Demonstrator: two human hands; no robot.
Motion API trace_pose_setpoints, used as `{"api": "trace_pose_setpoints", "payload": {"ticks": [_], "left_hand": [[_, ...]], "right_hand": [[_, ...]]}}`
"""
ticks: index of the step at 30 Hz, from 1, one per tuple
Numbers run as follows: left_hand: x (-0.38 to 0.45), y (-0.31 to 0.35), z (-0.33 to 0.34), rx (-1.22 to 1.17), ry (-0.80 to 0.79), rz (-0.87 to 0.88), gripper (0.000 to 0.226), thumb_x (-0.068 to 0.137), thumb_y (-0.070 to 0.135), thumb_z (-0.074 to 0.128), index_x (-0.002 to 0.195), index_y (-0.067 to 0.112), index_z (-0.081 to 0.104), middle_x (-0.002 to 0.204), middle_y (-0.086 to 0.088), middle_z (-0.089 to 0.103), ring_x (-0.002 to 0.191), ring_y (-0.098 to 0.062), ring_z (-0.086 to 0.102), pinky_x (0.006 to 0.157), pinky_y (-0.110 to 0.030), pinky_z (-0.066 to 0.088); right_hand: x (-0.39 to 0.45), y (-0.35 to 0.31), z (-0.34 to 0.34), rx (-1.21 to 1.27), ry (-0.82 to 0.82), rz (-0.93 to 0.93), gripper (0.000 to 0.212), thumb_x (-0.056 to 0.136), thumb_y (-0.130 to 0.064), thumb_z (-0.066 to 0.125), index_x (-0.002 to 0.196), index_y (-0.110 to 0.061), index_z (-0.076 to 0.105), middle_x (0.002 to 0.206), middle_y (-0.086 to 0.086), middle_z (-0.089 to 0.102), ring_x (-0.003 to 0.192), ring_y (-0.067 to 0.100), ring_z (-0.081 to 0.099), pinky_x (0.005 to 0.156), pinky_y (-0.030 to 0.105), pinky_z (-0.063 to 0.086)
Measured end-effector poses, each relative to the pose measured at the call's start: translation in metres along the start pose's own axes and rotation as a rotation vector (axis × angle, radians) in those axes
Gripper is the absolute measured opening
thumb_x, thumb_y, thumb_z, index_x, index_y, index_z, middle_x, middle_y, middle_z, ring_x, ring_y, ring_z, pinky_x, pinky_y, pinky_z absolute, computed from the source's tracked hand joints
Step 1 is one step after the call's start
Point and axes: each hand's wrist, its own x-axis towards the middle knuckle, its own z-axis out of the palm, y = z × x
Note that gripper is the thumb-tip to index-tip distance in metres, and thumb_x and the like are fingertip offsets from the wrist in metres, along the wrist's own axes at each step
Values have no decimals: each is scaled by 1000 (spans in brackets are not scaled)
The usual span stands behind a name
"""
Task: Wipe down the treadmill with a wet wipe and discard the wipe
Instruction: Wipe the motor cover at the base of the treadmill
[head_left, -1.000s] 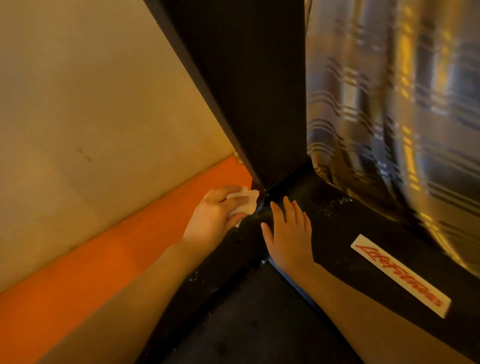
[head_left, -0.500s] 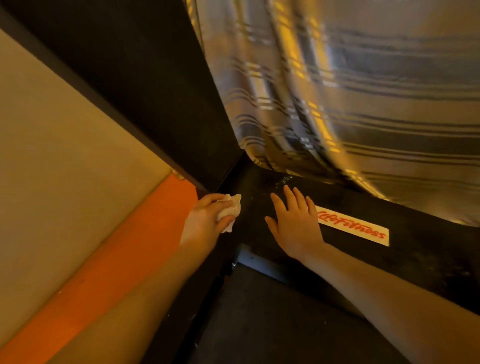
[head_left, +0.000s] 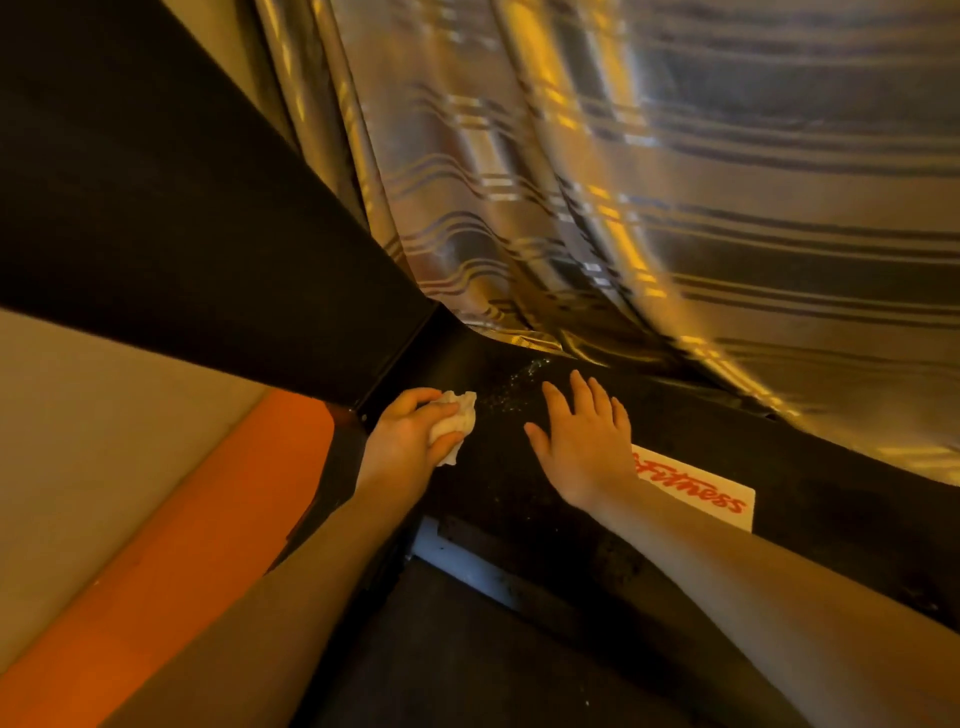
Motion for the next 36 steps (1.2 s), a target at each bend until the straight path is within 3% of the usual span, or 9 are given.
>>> {"api": "trace_pose_setpoints", "payload": {"ticks": [5, 7, 10, 13, 18, 27, 31, 36], "left_hand": [[34, 25, -11, 62, -37, -1, 31, 92, 22, 66, 121, 11, 67, 139, -11, 53, 130, -27, 46, 106, -33, 34], [49, 28, -18, 61, -50, 13, 34, 92, 19, 66, 124, 10, 65, 140, -10, 52, 130, -22, 46, 105, -28, 37], [62, 29, -27, 37, -112, -27, 42, 91, 12, 65, 132, 13, 58, 143, 1, 45, 127, -10, 44, 87, -5, 36], [71, 22, -32, 129, -157, -20, 41, 93, 20, 65, 134, 19, 58, 145, 3, 43, 129, -17, 45, 91, -13, 32], [96, 1, -28, 118, -184, 30, 40, 93, 16, 66, 132, 15, 60, 145, -2, 44, 128, -22, 45, 96, -20, 33], [143, -36, 54, -19, -269, 19, 40, 93, 17, 65, 132, 16, 60, 141, -1, 45, 126, -20, 46, 99, -23, 39], [153, -47, 96, -124, -255, -28, 39, 94, 18, 63, 133, 15, 59, 143, -5, 46, 127, -23, 46, 104, -33, 43], [150, -64, 133, -168, -264, 2, 32, 92, 15, 66, 124, 12, 66, 134, -4, 55, 124, -22, 51, 95, -21, 37]], "right_hand": [[19, 18, -11, 60, -70, 13, 61, 104, -50, 29, 157, -24, 14, 165, 12, 4, 152, 30, 1, 121, 47, 7], [24, 21, -14, 60, -101, 20, 61, 104, -52, 28, 157, -25, 15, 165, 12, 5, 152, 30, 1, 121, 48, 7], [27, 23, -18, 91, -144, 52, 61, 104, -52, 28, 157, -25, 16, 165, 12, 5, 152, 30, 1, 121, 48, 7], [30, 23, -19, 107, -171, 92, 61, 104, -52, 28, 157, -24, 16, 165, 12, 4, 152, 31, 1, 121, 47, 8], [53, 21, -6, 117, -175, 157, 61, 103, -53, 28, 157, -25, 15, 165, 12, 4, 152, 31, 0, 121, 47, 8], [89, 17, 71, 130, -139, 258, 64, 103, -54, 29, 157, -25, 13, 165, 13, 1, 152, 31, -4, 121, 47, 6], [94, 22, 104, 91, -119, 284, 66, 103, -54, 26, 157, -25, 5, 165, 13, -8, 151, 30, -11, 121, 47, 1], [87, 32, 132, 39, -67, 273, 68, 102, -55, 23, 157, -26, -5, 163, 13, -17, 150, 30, -18, 118, 44, -8]]}}
